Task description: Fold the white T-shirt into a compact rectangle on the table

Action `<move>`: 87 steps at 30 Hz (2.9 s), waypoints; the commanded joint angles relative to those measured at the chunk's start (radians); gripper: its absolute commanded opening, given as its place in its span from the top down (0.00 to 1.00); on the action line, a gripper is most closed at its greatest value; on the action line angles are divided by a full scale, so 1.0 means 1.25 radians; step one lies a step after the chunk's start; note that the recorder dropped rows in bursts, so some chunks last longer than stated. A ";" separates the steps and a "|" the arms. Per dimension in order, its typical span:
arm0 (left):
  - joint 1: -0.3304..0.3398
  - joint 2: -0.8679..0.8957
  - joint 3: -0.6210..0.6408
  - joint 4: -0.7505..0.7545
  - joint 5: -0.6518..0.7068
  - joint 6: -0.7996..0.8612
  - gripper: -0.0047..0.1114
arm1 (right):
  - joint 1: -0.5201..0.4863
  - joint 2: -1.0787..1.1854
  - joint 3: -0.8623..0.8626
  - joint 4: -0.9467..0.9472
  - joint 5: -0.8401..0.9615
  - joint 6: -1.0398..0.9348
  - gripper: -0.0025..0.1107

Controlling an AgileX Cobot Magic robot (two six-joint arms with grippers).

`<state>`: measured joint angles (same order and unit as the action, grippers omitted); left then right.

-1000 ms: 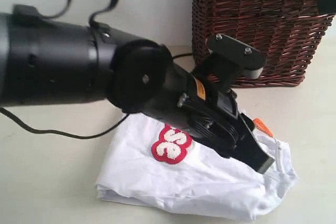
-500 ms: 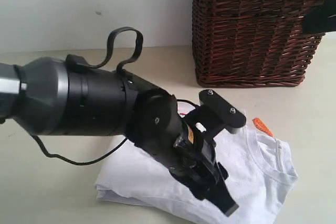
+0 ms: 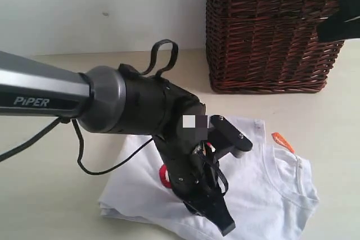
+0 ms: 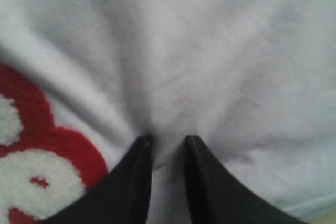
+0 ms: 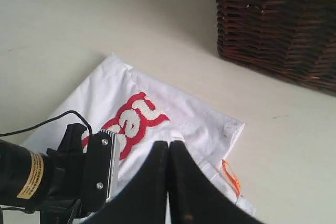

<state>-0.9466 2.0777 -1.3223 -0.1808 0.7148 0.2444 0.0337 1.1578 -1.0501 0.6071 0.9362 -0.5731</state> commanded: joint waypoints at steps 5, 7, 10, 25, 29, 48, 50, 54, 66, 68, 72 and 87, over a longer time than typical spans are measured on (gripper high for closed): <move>-0.004 -0.217 0.007 0.005 -0.031 -0.044 0.75 | 0.001 -0.037 -0.003 0.010 0.013 -0.007 0.98; -0.002 -0.310 0.025 0.008 -0.035 -0.053 0.77 | 0.001 -0.070 -0.003 0.010 0.013 -0.012 0.98; 0.000 -0.453 0.064 0.010 -0.038 -0.055 0.85 | 0.001 -0.125 0.001 0.010 0.013 -0.014 0.98; 0.000 -1.423 0.574 0.021 -0.378 -0.094 0.96 | 0.001 -0.710 0.316 0.054 -0.133 -0.018 0.98; 0.001 -1.596 0.694 0.056 -0.401 -0.094 0.96 | 0.001 -0.879 0.380 0.045 -0.233 0.057 0.98; 0.008 -1.659 0.998 0.051 -0.470 -0.196 0.96 | 0.001 -0.926 0.604 0.012 -0.416 0.212 0.98; 0.008 -1.659 1.033 0.045 -0.469 -0.221 0.96 | 0.001 -0.926 0.611 0.028 -0.424 0.212 0.98; 0.008 -1.659 1.058 0.003 -0.469 -0.306 0.96 | 0.001 -0.926 0.620 0.057 -0.419 0.212 0.98; 0.008 -1.659 1.058 0.001 -0.400 -0.306 0.96 | 0.001 -0.926 0.620 0.056 -0.416 0.321 0.98; 0.008 -1.659 1.058 0.001 -0.400 -0.306 0.96 | 0.001 -0.926 0.620 0.056 -0.416 0.321 0.98; 0.008 -1.659 1.058 0.001 -0.400 -0.305 0.96 | 0.001 -0.926 0.620 0.056 -0.416 0.321 0.98; 0.093 -1.662 1.058 0.055 -0.325 -0.141 0.96 | 0.001 -0.926 0.620 0.056 -0.416 0.321 0.98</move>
<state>-0.8804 0.0053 -0.0031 -0.1137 0.2788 0.0503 0.0337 0.0029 -0.2808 0.6766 0.4273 -0.1693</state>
